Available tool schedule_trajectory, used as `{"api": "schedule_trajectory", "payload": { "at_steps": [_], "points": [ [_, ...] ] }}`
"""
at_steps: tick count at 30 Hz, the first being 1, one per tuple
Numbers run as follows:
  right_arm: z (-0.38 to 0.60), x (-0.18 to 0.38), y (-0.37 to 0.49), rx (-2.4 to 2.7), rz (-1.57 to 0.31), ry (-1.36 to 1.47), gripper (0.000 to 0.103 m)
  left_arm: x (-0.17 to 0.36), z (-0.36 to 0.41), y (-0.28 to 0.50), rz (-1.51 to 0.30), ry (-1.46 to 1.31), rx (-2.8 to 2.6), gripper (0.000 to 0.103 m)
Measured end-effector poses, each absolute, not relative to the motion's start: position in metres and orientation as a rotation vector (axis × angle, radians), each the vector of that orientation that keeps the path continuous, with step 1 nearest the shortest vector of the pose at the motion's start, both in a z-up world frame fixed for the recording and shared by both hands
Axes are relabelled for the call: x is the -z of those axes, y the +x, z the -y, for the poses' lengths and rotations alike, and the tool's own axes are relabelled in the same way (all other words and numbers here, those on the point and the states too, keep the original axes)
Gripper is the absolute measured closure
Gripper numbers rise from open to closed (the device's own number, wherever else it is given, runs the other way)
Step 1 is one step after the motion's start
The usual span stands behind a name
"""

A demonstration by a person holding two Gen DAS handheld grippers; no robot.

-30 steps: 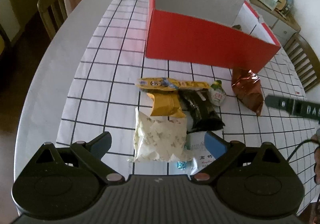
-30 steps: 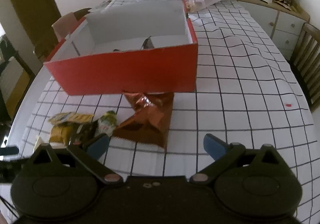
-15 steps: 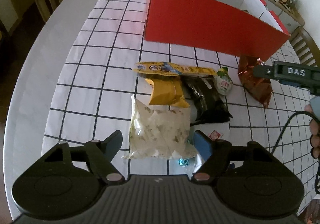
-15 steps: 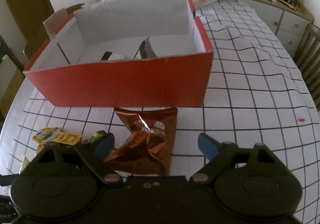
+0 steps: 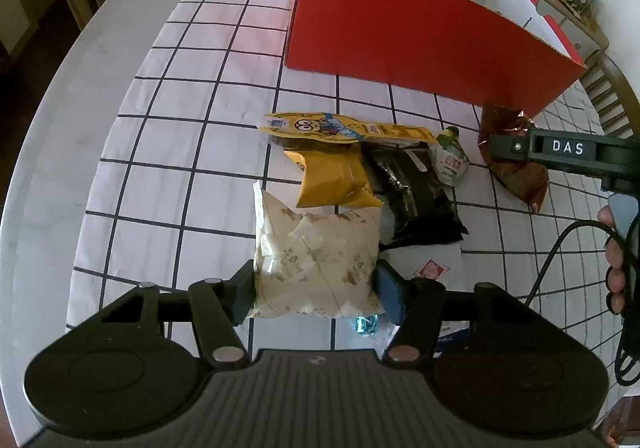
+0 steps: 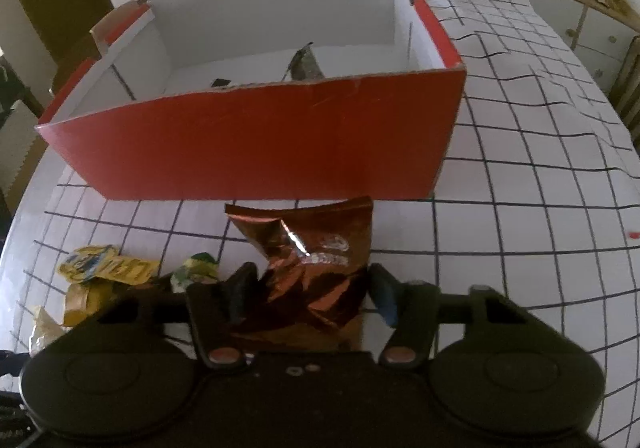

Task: Organize snacks
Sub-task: 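Grasp the cream bread packet with the left tool while the right tool grasps the brown Oreo bag, then lift both held packets and carry them over the red box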

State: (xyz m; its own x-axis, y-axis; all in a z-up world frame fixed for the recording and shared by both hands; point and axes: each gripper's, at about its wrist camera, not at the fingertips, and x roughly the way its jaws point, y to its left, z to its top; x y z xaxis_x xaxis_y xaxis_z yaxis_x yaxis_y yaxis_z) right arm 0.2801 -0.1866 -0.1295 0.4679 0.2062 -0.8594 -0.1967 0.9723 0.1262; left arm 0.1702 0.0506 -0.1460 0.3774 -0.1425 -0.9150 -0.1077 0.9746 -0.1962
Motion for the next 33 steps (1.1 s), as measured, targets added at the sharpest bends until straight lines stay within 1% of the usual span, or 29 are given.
{"api": "schedule_trajectory", "payload": {
  "at_steps": [2,4,5,10,14,25,33],
  "points": [
    [0.185,0.129,0.278,-0.255,-1.048,-0.002,0.053,0.146,-0.051,0.17,-1.187,-0.247,0.024,0.044],
    [0.184,0.127,0.277,-0.257,-1.039,-0.012,0.057,0.145,-0.052,0.17,-1.185,-0.255,0.025,0.046],
    [0.184,0.126,0.276,-0.258,-1.035,-0.012,0.059,0.145,-0.053,0.17,-1.183,-0.26,0.025,0.05],
    [0.187,0.121,0.27,-0.262,-1.021,-0.018,0.065,0.143,-0.057,0.168,-1.175,-0.272,0.017,0.052],
    [0.189,0.116,0.262,-0.259,-1.015,-0.017,0.067,0.139,-0.059,0.165,-1.162,-0.283,0.017,0.054],
    [0.195,0.093,0.23,-0.277,-0.989,0.008,0.067,0.124,-0.066,0.151,-1.123,-0.308,0.014,0.054],
    [0.2,0.062,0.203,-0.301,-0.942,0.025,0.067,0.097,-0.062,0.138,-1.068,-0.308,0.032,0.054]
  ]
}}
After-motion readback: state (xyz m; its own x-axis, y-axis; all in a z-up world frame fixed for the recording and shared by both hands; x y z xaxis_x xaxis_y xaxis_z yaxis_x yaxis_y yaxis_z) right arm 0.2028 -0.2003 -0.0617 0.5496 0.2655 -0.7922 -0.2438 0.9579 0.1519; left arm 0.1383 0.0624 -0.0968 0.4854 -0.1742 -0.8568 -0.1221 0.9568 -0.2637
